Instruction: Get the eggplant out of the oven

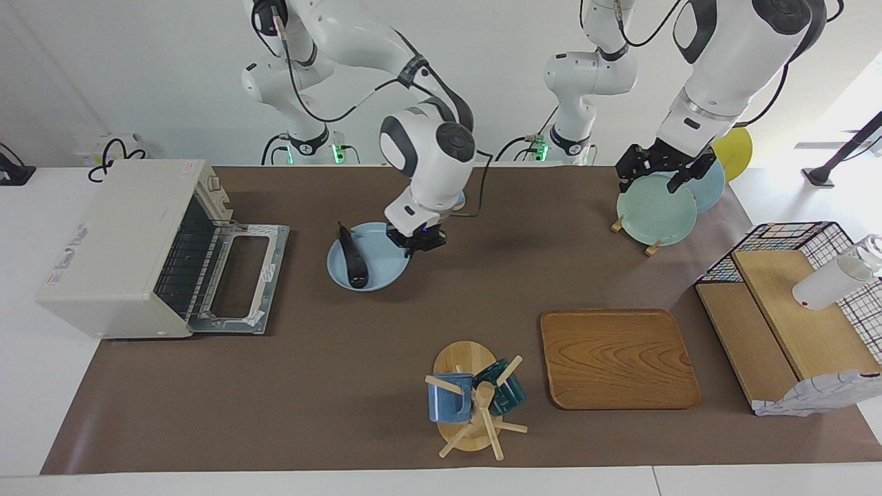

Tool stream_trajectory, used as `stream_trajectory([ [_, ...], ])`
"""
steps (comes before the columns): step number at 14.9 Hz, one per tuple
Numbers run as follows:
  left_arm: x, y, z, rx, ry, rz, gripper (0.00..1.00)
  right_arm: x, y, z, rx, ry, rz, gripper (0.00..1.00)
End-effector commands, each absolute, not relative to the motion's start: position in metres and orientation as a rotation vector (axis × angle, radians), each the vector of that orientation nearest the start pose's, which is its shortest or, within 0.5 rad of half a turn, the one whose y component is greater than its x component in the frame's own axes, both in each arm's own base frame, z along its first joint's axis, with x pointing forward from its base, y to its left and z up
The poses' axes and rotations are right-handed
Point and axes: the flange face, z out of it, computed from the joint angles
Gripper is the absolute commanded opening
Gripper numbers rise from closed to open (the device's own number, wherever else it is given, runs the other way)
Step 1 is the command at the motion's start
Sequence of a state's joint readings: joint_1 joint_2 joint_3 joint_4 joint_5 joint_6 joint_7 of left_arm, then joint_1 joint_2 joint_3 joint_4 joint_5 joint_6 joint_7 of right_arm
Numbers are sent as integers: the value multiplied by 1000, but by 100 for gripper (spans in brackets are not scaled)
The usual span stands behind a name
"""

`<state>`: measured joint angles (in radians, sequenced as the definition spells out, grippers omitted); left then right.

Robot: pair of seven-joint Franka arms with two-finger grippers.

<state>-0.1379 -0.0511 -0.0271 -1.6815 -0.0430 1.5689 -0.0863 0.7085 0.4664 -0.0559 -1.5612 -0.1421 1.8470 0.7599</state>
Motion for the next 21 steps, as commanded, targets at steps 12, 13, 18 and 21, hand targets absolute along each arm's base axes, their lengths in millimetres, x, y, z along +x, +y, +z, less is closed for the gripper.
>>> stream_trajectory([
  [12,524,-94,603,-3153,134,93,100,535,445,358,-3219,97,-67,33],
  [13,525,-92,603,-3153,127,93,100,537,435,366,-3256,30,-59,32],
  [18,527,-90,603,-3155,122,77,100,556,323,379,-3420,-118,78,0],
  [21,527,-90,604,-3154,117,76,100,564,229,347,-3442,25,219,0],
])
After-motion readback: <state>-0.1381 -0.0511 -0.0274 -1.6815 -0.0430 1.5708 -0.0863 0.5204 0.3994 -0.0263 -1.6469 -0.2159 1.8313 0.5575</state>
